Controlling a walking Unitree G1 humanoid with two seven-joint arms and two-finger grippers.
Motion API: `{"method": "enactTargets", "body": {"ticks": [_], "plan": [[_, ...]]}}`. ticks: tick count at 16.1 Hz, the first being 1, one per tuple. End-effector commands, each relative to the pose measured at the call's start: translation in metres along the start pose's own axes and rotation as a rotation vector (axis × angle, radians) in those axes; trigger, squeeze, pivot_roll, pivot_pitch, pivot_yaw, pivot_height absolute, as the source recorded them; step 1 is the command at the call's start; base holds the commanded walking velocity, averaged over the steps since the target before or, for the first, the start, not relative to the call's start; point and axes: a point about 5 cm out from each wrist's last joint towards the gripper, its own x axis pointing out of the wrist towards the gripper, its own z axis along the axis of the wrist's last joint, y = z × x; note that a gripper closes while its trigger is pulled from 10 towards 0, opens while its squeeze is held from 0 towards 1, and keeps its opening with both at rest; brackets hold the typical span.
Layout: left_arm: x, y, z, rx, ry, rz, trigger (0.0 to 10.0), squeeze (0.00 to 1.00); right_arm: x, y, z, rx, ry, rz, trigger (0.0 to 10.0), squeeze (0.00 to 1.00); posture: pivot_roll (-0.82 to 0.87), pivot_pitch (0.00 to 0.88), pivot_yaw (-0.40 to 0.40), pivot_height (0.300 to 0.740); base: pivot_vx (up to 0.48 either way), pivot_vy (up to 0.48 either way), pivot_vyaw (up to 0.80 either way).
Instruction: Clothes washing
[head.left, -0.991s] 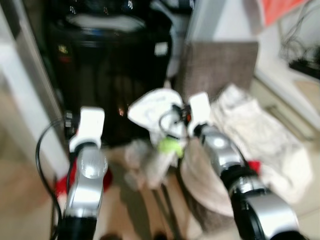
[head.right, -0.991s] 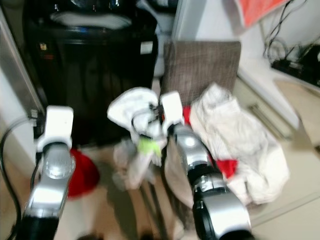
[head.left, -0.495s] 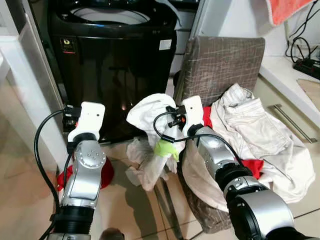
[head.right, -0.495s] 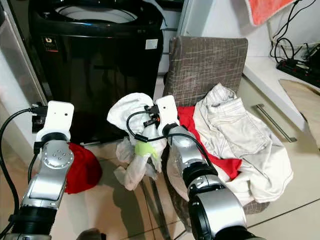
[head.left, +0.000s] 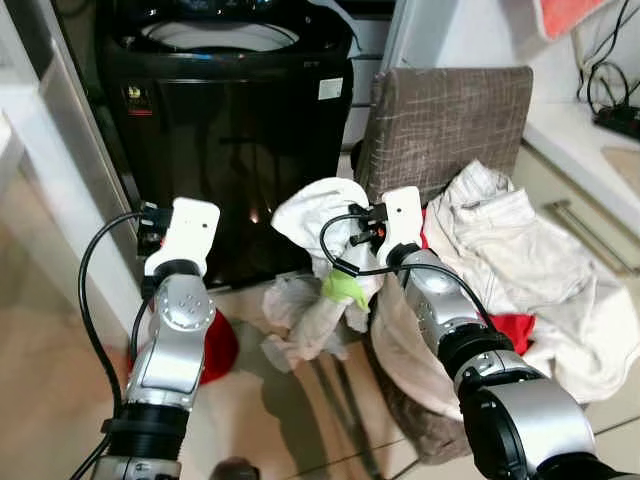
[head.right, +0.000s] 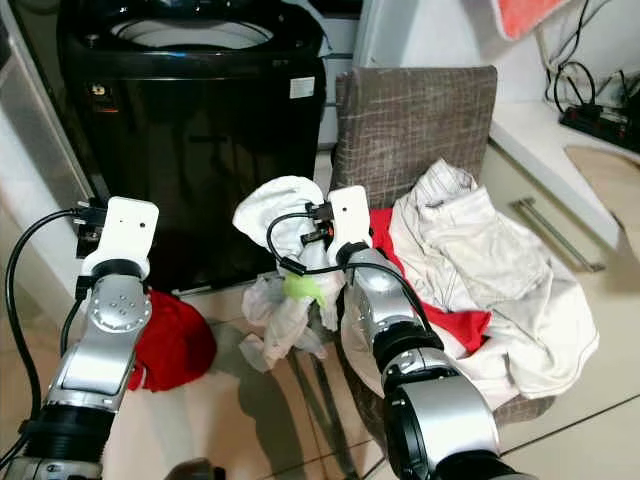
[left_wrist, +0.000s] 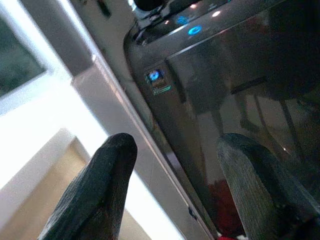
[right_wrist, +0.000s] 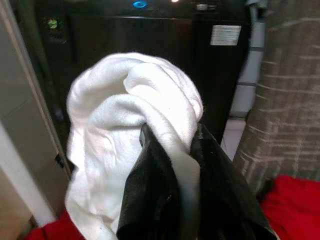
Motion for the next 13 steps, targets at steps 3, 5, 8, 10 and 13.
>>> {"method": "enactTargets", "body": {"ticks": [3, 5, 8, 10, 13], "plan": [[-0.0009, 0.0007, 0.0038, 0.06, -0.042, -0.068, 10.0, 0.0, -0.0026, -0.0032, 0.0047, 0.013, -0.07, -0.048, 10.0, 0.0, 0.09, 0.0, 0.046, 0.74, 0.0, 0.0, -0.24], [-0.0009, 0.0037, 0.0058, 0.048, -0.057, -0.074, 10.0, 0.0, -0.0027, -0.0021, 0.0049, 0.023, -0.082, -0.062, 10.0, 0.0, 0.09, 0.0, 0.062, 0.74, 0.0, 0.0, 0.0], [-0.0004, 0.0051, 0.0125, -0.075, -0.068, -0.059, 10.0, 0.0, -0.0019, -0.0004, 0.0069, -0.004, -0.084, -0.038, 10.0, 0.0, 0.08, 0.0, 0.025, 0.74, 0.272, 0.0, 0.0], [0.0008, 0.0055, 0.0098, -0.166, -0.016, 0.001, 10.0, 0.0, -0.0012, -0.0017, 0.0101, -0.013, -0.089, -0.004, 10.0, 0.0, 0.09, 0.0, -0.019, 0.74, 0.48, 0.0, 0.23], [0.0007, 0.0056, 0.0109, -0.178, -0.02, 0.008, 10.0, 0.0, 0.0016, -0.0009, 0.0138, -0.017, -0.086, 0.024, 10.0, 0.0, 0.09, 0.0, -0.033, 0.74, 0.48, 0.0, 0.52]]}}
